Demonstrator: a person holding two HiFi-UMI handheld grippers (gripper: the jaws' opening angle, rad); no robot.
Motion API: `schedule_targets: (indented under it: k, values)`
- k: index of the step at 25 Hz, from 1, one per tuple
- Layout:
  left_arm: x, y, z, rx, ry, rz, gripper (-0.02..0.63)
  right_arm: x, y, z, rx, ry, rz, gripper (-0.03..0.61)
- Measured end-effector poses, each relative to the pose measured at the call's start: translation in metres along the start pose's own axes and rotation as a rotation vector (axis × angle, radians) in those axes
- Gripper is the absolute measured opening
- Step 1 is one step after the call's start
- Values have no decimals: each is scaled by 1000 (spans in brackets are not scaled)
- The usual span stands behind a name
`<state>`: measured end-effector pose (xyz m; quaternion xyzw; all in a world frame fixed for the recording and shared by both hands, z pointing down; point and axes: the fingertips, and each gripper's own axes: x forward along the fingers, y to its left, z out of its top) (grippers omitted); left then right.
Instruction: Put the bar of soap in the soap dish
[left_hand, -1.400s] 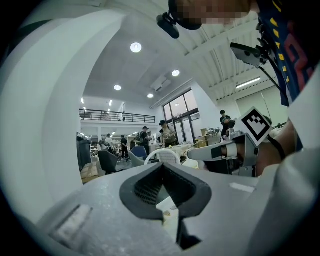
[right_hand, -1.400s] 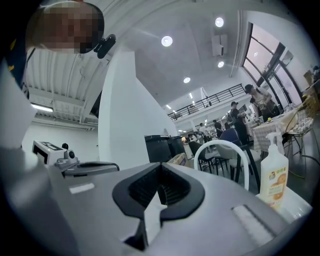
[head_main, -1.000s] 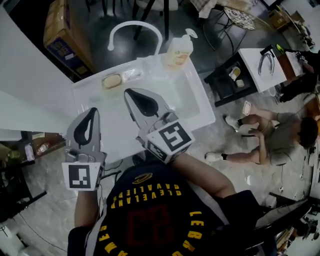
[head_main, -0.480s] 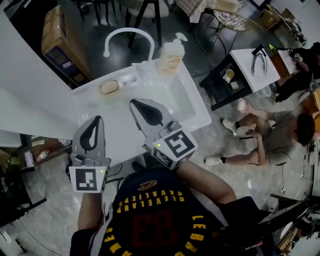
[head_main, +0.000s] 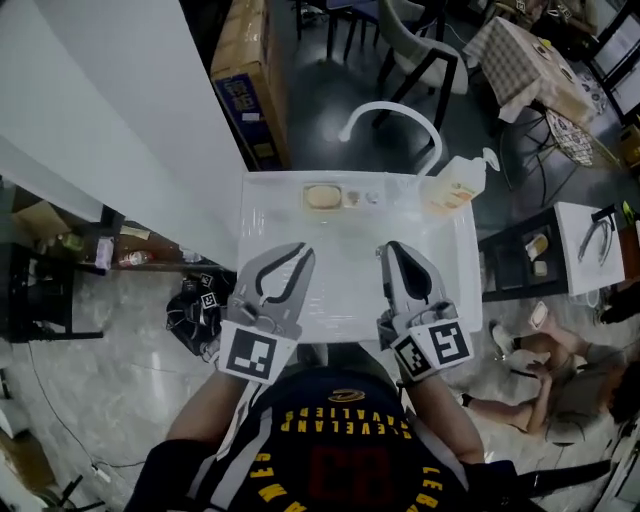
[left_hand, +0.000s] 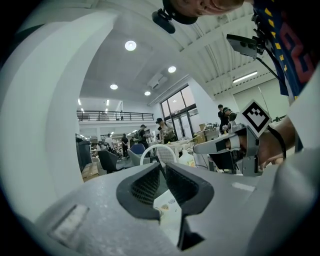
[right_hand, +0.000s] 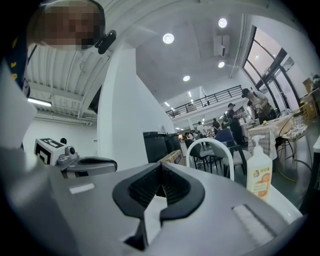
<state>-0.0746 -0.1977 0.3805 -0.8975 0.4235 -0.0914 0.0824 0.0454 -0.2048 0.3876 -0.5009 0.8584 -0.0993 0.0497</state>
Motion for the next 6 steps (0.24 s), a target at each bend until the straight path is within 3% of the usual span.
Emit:
schedule_targets:
  k: [6]
  values:
    - [33, 5, -12, 45, 47, -22, 97, 21, -17, 4, -23, 11, 24, 0]
